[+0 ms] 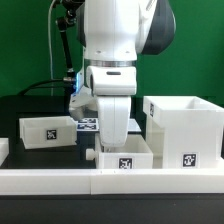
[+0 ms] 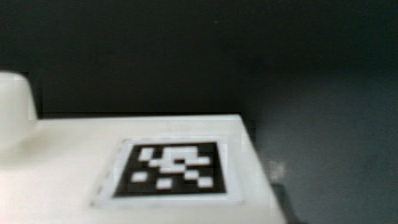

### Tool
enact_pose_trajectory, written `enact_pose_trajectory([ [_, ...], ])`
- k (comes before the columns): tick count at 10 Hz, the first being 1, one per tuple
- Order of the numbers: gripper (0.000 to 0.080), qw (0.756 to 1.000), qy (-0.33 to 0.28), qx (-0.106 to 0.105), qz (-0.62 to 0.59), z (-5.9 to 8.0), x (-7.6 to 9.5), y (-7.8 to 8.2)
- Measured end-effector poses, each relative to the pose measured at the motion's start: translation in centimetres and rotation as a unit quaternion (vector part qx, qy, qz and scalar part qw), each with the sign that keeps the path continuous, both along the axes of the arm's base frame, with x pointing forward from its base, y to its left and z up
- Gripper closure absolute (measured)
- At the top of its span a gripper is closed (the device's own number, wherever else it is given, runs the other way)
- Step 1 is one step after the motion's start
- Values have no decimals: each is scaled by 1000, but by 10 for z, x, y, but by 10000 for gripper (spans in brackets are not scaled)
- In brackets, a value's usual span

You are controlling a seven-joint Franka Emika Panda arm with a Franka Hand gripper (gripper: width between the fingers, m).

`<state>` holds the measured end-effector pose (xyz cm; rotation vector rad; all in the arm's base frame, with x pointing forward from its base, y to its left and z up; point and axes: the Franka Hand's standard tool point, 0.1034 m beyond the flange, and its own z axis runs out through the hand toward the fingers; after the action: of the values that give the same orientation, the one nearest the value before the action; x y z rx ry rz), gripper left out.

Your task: Assemble drawer

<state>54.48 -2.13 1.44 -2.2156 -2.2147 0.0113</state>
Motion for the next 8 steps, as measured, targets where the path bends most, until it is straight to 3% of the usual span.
enact_pose_trajectory([
  [3,758,1000,3,1,-4,-3,-2,2],
  [8,758,1000,1,3,10,-5,0,18],
])
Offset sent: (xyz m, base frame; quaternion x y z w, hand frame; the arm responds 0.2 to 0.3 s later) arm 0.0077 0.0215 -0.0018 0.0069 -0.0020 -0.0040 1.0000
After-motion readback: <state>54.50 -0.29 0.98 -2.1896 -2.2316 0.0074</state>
